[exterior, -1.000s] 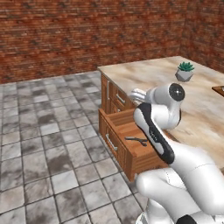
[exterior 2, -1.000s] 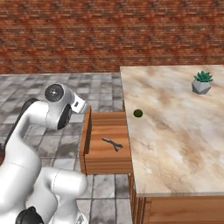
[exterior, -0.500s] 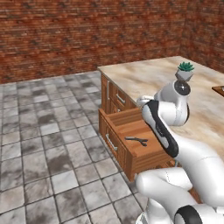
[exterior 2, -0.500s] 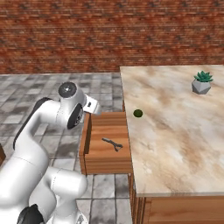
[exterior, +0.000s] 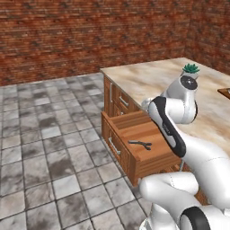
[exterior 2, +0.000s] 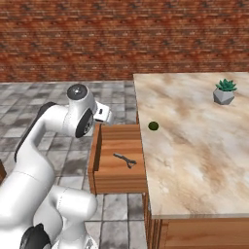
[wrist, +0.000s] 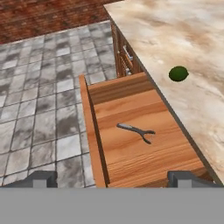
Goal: Open the drawer on the left and place the cutting tools on the cutting board.
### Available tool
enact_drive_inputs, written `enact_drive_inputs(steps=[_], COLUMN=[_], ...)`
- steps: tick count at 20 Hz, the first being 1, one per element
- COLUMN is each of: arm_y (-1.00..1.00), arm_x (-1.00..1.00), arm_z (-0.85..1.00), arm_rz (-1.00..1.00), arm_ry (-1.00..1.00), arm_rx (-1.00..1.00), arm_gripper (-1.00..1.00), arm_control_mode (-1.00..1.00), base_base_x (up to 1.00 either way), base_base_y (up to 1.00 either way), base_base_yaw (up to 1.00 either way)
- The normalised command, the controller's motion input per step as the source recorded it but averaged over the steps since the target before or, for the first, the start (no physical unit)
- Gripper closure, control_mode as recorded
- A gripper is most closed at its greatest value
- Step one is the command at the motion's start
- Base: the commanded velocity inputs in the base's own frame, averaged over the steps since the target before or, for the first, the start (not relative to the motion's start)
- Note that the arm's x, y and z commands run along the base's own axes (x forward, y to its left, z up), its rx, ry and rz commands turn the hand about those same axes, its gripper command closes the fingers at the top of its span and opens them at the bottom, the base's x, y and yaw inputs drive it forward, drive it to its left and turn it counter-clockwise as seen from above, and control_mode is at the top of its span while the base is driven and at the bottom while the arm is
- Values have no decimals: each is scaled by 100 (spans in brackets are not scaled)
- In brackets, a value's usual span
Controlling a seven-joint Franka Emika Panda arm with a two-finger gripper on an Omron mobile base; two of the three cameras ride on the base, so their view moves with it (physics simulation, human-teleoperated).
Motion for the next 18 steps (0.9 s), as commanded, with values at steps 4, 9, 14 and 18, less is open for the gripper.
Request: enact_drive_inputs(steps=[4, 9, 14, 18], arm_y=[0, -6, -3, 15], arm_x=[-27, -71, -43, 19], arm_z=[-12, -29, -21, -19], arm_rz=[1, 18, 25, 20], arm_ry=[0, -1, 4, 32], arm_rx=[-4, -11, -17, -28], arm_gripper=[-100, -100, -100, -100], arm_control_mode=[-100, -100, -100, -100], base_base_x=[0, 0, 0, 0], base_base_y=[0, 0, 0, 0], base_base_yaw=[0, 0, 0, 0])
